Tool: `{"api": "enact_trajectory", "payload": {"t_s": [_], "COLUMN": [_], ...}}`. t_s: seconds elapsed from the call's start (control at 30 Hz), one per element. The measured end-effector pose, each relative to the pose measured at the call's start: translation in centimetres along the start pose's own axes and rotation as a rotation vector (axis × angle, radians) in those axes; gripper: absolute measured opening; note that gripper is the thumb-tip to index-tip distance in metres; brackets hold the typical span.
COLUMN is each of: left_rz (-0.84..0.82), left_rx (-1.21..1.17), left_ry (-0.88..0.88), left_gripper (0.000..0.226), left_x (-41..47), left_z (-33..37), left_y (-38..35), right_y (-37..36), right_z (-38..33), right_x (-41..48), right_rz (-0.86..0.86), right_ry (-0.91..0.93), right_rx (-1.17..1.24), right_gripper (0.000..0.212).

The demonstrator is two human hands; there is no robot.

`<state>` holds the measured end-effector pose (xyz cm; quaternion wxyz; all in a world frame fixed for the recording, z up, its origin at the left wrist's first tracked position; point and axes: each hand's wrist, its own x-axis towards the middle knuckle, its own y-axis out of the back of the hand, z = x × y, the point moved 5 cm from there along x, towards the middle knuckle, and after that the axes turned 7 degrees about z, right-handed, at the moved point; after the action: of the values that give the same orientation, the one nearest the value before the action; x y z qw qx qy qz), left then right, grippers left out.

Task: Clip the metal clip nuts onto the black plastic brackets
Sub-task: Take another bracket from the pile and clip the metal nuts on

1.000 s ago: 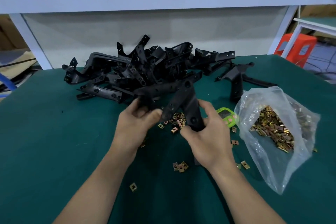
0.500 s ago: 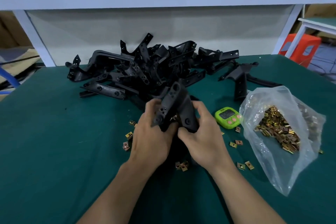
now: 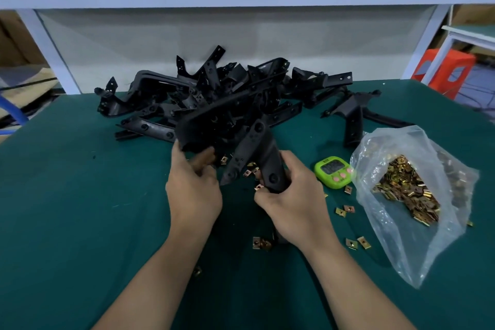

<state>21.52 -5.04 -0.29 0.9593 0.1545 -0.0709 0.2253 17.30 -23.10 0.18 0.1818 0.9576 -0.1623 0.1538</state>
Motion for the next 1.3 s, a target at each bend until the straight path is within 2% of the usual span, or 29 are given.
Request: {"api": "enact_trajectory", "payload": {"t_s": [0.03, 0.1, 0.2, 0.27, 0.37, 0.43, 0.5, 0.6, 0.7, 0.77, 0.83, 0.9, 0.97, 1.07, 1.17, 1.23, 1.3], "left_rz": [-0.043, -0.113, -0.135, -0.054, 0.076, -0.035, -0.206, -0.371, -0.513, -0.508, -0.464, -0.485, -0.539, -0.654, -0.686, -0.667, -0.649], "left_rx": [-0.046, -0.029, 0.125, 0.156, 0.237, 0.327, 0.339, 0.255, 0.363, 0.438, 0.423, 0.396, 0.419, 0.477, 0.342, 0.291, 0.302], "left_ry": [0.026, -0.006, -0.064, -0.078, -0.220, -0.282, -0.264, -0.239, -0.336, -0.391, -0.388, -0.397, -0.446, -0.481, -0.412, -0.363, -0.360], "left_gripper": [0.072, 0.101, 0.110, 0.097, 0.051, 0.029, 0.028, 0.017, 0.053, 0.056, 0.041, 0.028, 0.021, 0.041, 0.023, 0.013, 0.010], "left_x": [-0.1, -0.2, -0.1, 0.1, 0.3, 0.3, 0.2, -0.1, -1.4, -1.8, -1.7, -1.8, -2.4, -3.5, -3.7, -3.4, -3.4], "left_z": [-0.1, -0.1, -0.6, -0.4, 0.3, 0.2, -0.4, -0.2, -0.2, -0.1, 0.0, 0.0, 0.3, 0.6, 0.7, 0.5, 0.4], "left_y": [-0.1, -0.2, -0.1, 0.6, 1.5, 1.0, 0.2, -0.5, -1.9, -2.5, -2.4, -2.3, -2.5, -3.2, -3.5, -3.4, -3.3], "right_y": [0.1, 0.0, -0.2, 0.0, 0.5, 0.8, 1.4, 3.4, 4.7, 4.4, 4.0, 3.4, 3.1, 3.5, 3.6, 3.6, 3.4], "right_z": [0.2, 0.3, 0.5, 0.4, 0.1, -0.1, -0.2, -0.3, 0.1, 0.2, -0.2, -0.7, -0.8, -0.2, 0.2, 0.3, 0.4], "right_x": [0.0, -0.1, -0.3, -0.5, -0.7, -0.8, -0.7, 0.0, 0.5, 0.6, 0.3, 0.0, -0.1, 0.1, 0.1, 0.0, 0.0], "right_rz": [0.004, -0.029, -0.101, -0.136, -0.152, -0.157, -0.127, 0.080, 0.219, 0.191, 0.133, 0.066, 0.014, 0.069, 0.069, 0.043, -0.011], "right_ry": [-0.008, -0.007, -0.026, -0.026, 0.006, 0.012, 0.032, 0.042, -0.110, -0.164, -0.102, 0.000, 0.036, -0.029, -0.116, -0.127, -0.110], "right_rx": [-0.033, -0.108, -0.169, -0.191, -0.279, -0.299, -0.324, -0.296, -0.070, -0.002, -0.102, -0.247, -0.331, -0.386, -0.394, -0.427, -0.557], "right_gripper": [0.021, 0.019, 0.019, 0.021, 0.027, 0.030, 0.031, 0.023, 0.012, 0.020, 0.034, 0.037, 0.035, 0.029, 0.011, 0.026, 0.036]}}
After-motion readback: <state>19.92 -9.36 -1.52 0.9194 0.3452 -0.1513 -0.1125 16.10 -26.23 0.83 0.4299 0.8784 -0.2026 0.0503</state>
